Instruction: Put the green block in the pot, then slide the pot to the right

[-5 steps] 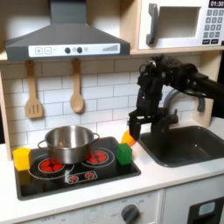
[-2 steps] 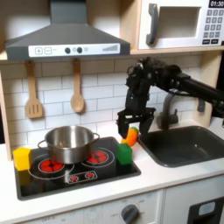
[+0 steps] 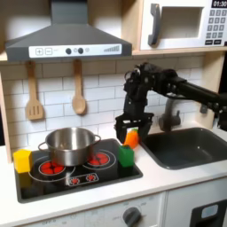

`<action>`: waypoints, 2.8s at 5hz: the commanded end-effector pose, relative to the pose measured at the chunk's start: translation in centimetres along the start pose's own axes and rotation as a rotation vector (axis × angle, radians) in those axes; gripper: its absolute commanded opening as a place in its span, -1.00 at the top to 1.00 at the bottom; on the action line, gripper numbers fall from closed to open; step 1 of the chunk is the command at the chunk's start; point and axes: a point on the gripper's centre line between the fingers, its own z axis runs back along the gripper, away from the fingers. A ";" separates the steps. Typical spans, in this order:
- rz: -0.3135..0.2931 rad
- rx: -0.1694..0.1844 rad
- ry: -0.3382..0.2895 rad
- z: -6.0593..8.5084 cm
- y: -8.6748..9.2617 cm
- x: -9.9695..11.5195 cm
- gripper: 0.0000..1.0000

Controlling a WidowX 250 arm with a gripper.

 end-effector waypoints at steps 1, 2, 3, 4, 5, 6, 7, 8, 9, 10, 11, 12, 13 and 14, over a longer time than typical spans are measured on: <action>0.003 0.004 0.023 -1.4 0.8 0.3 -1.00; -0.007 0.002 0.031 -1.8 0.9 0.4 -1.00; -0.026 -0.004 0.047 -2.4 0.6 0.2 -1.00; -0.025 0.000 0.047 -2.5 0.7 0.0 -1.00; -0.032 -0.001 0.063 -3.2 0.8 -0.2 -1.00; -0.045 -0.004 0.071 -3.7 0.6 -0.4 -1.00; -0.042 -0.002 0.083 -4.3 0.8 -0.2 -1.00; -0.047 -0.004 0.095 -5.0 0.9 0.0 -1.00; -0.057 -0.008 0.116 -5.8 0.8 -0.1 -1.00; -0.066 -0.013 0.140 -6.6 0.7 -0.2 -1.00; -0.063 -0.012 0.150 -6.9 0.7 -0.3 -1.00; -0.064 -0.011 0.149 -6.9 0.8 -0.4 -1.00; -0.075 -0.008 0.140 -6.7 0.8 -0.4 -1.00; -0.074 -0.015 0.138 -6.6 0.7 -0.4 -1.00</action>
